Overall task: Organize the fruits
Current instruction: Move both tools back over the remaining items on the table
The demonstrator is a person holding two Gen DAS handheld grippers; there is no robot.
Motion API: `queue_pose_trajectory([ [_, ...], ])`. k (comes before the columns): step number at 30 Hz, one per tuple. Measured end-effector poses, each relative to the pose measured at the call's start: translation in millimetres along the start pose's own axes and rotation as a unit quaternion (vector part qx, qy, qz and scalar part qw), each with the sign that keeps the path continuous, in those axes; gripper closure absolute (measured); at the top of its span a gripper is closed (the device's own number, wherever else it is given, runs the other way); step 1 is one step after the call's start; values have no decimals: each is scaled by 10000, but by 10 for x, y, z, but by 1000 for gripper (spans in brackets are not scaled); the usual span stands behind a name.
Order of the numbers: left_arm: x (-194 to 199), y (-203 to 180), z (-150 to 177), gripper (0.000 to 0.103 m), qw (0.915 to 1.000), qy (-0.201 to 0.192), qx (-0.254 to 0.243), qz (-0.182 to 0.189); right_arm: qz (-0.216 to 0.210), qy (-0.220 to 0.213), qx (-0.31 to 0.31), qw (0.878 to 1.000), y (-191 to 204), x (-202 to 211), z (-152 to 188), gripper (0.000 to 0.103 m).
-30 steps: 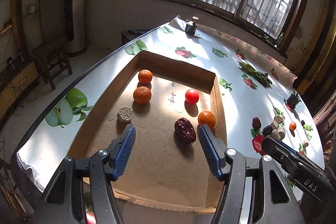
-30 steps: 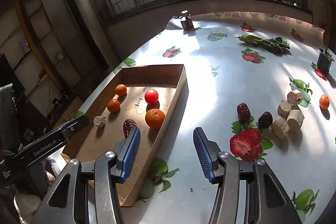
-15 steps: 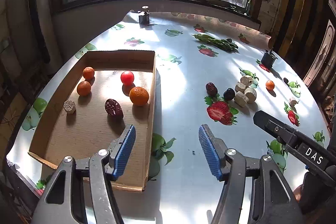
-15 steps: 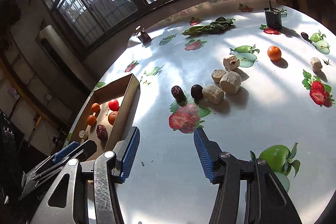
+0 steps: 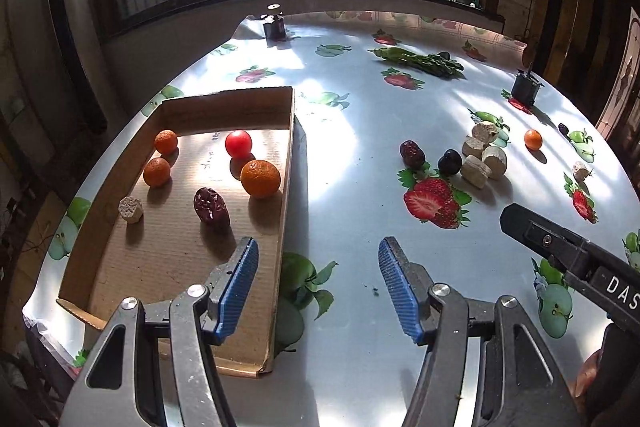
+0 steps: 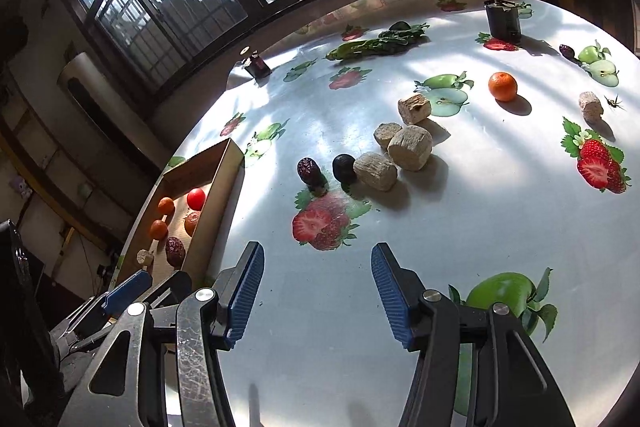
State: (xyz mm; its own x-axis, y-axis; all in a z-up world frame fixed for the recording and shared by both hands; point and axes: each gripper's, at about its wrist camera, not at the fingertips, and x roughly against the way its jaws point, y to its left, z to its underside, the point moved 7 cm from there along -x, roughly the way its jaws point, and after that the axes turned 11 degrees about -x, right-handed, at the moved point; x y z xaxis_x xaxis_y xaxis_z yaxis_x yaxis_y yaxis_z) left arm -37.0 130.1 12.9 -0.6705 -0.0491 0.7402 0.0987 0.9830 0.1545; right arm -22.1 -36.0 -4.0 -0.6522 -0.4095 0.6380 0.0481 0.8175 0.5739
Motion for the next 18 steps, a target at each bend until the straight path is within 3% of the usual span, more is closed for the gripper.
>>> queue_pose_trajectory([
  [8,-84,17,-61,41,9999,124,-2,91,110,0,48,9999,-105,115,-120,43],
  [13,-259,-38,-209,38,9976,346,158,577,532,-160,113,9984,-450,345,-415,41],
  [18,-382,-321,-434,38,9956,284,35,894,1063,-389,-88,9935,-926,501,-814,39],
])
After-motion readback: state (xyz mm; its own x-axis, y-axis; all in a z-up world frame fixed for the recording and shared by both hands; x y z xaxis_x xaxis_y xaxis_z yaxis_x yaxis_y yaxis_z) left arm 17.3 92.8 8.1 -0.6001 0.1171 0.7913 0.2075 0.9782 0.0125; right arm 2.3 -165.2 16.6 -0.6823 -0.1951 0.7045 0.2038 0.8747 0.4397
